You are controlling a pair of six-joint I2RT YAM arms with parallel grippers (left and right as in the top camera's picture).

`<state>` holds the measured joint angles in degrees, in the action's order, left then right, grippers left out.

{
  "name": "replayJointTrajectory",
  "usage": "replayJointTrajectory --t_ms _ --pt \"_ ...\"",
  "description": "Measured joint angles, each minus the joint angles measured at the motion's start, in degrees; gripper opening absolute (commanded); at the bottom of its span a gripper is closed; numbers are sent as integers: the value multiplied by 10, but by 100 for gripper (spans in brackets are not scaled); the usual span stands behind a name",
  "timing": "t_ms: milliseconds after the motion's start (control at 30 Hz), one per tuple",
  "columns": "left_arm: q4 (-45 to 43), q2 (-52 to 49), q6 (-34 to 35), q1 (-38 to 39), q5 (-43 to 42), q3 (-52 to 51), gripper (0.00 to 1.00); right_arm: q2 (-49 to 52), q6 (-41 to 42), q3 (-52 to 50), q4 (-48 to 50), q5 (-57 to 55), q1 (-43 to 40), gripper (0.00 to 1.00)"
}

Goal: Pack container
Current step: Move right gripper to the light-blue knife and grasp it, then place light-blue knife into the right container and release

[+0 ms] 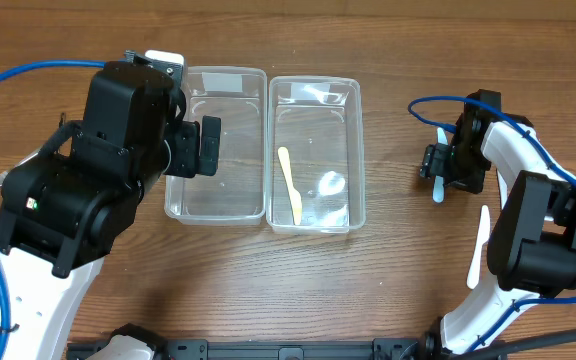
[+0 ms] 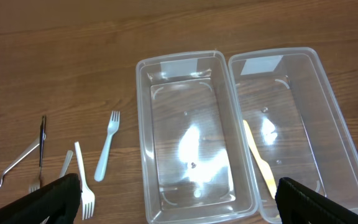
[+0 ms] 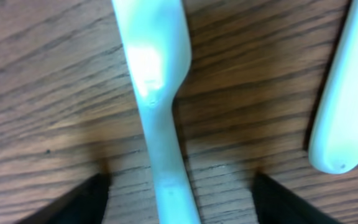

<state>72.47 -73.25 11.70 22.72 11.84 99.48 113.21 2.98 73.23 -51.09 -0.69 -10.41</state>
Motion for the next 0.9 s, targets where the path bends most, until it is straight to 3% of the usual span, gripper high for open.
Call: replayJointTrajectory --t_ms 267,333,667,900 --pt "0 0 0 0 0 0 100 2 0 2 -7 -12 -1 45" --pt "0 0 0 0 0 0 100 2 0 2 -9 -14 -1 33" --pt "0 0 0 0 0 0 100 2 0 2 -12 -10 -4 10" --pt "0 0 0 0 0 0 100 4 0 7 -21 -1 -5 4"
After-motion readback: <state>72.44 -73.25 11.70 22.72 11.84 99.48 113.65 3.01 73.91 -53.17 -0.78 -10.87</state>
